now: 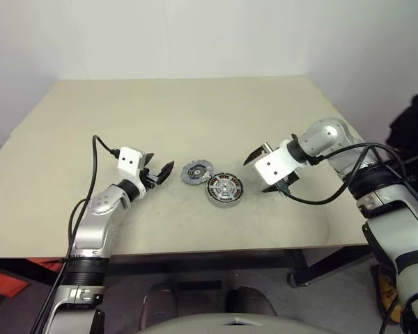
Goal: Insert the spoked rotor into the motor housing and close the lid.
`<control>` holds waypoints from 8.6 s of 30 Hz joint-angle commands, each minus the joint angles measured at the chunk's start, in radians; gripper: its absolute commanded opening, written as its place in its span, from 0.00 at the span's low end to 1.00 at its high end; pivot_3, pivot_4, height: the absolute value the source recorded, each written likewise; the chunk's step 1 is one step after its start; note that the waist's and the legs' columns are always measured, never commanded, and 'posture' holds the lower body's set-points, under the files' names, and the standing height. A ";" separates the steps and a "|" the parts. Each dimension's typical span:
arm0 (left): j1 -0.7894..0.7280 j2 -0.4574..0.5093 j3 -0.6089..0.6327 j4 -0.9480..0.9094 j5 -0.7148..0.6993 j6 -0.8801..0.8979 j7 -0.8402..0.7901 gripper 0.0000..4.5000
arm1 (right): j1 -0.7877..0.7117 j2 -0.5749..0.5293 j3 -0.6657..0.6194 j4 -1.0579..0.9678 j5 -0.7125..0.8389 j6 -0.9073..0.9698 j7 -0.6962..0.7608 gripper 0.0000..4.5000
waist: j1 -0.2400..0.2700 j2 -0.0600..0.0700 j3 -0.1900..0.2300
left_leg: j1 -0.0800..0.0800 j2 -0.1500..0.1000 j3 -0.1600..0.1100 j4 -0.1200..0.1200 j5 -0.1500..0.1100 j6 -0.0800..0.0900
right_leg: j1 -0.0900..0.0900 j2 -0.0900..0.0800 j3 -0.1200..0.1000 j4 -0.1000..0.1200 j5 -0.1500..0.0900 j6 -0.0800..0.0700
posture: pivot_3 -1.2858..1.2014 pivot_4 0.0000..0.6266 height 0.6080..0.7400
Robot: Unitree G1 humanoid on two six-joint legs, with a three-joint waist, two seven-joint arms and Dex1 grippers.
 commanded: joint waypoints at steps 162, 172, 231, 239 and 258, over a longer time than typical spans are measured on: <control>0.003 0.018 0.005 -0.018 -0.015 -0.017 -0.009 0.86 | 0.284 0.480 -1.194 -0.576 0.792 2.149 -1.172 0.99 | 0.012 0.000 0.000 | 0.009 -0.001 -0.001 -0.009 0.008 -0.013 | 0.001 0.000 0.000 -0.001 0.001 -0.001 | 0.52 0.00 1.00; 0.004 0.022 -0.001 -0.015 -0.012 -0.014 -0.015 0.86 | 0.457 0.543 -1.156 -0.701 1.023 2.249 -1.240 0.99 | 0.013 0.002 -0.001 | 0.020 -0.002 0.000 -0.018 0.010 -0.017 | 0.010 0.000 0.001 -0.007 -0.004 0.007 | 0.52 0.00 1.00; -0.002 0.053 0.006 -0.031 0.011 -0.007 -0.010 0.86 | 0.234 0.720 -0.966 -0.466 1.147 1.836 -1.293 0.99 | 0.010 0.004 -0.002 | 0.022 0.000 0.000 -0.038 0.011 -0.019 | 0.015 0.001 -0.008 -0.028 -0.001 0.005 | 0.52 0.00 1.00; 0.004 0.057 0.015 -0.039 0.010 -0.005 -0.007 0.86 | 0.241 0.702 -0.912 -0.463 1.135 1.794 -1.254 0.99 | 0.011 0.004 -0.002 | 0.020 0.000 -0.001 -0.038 0.011 -0.019 | 0.015 0.001 -0.008 -0.028 0.003 -0.001 | 0.52 0.00 1.00; -0.011 0.058 0.015 -0.020 0.012 -0.014 -0.010 0.86 | 0.343 0.422 -0.258 -0.409 0.482 0.938 -0.723 0.99 | 0.010 0.004 -0.002 | 0.019 0.000 -0.001 -0.037 0.011 -0.018 | 0.015 0.001 -0.009 -0.028 0.003 0.000 | 0.52 0.00 1.00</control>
